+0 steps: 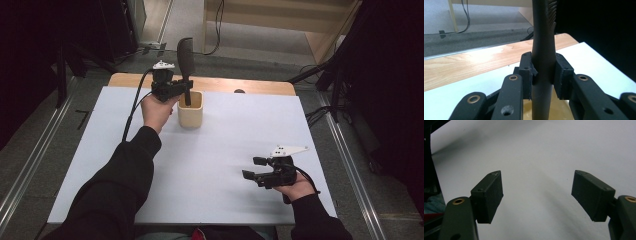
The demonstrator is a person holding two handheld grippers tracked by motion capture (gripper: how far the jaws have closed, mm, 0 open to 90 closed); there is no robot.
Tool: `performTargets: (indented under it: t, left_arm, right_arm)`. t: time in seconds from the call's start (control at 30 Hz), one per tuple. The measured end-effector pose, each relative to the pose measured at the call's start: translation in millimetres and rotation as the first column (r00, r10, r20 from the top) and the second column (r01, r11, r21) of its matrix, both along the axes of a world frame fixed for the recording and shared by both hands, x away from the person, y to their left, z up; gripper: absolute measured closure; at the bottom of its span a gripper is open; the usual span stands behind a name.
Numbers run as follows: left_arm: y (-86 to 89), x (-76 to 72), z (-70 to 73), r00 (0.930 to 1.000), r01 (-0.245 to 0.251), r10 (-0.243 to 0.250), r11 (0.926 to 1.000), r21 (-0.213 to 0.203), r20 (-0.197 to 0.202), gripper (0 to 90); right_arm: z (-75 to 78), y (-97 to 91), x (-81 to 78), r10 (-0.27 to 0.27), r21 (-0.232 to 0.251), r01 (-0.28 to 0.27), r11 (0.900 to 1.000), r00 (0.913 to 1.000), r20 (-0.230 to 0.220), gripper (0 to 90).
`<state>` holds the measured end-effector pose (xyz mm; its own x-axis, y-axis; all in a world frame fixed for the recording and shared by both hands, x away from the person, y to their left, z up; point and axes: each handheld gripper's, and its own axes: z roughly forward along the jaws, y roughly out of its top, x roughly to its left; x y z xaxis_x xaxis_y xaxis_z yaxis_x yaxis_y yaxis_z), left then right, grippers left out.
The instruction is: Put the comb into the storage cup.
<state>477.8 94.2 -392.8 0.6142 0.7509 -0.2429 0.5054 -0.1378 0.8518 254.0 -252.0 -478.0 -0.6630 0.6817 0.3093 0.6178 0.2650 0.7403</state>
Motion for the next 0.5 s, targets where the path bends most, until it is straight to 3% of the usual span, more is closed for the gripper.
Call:
performTargets:
  t: [0.5]
  left_arm:
    - [-2.4,-2.9,-10.7,1.0000,0.005,-0.005,1.0000,0.003,-0.004,72.4]
  right_arm:
    - [0.0,-0.3,-0.1,-0.001,-0.001,0.001,1.0000,1.0000,0.000,23.5]
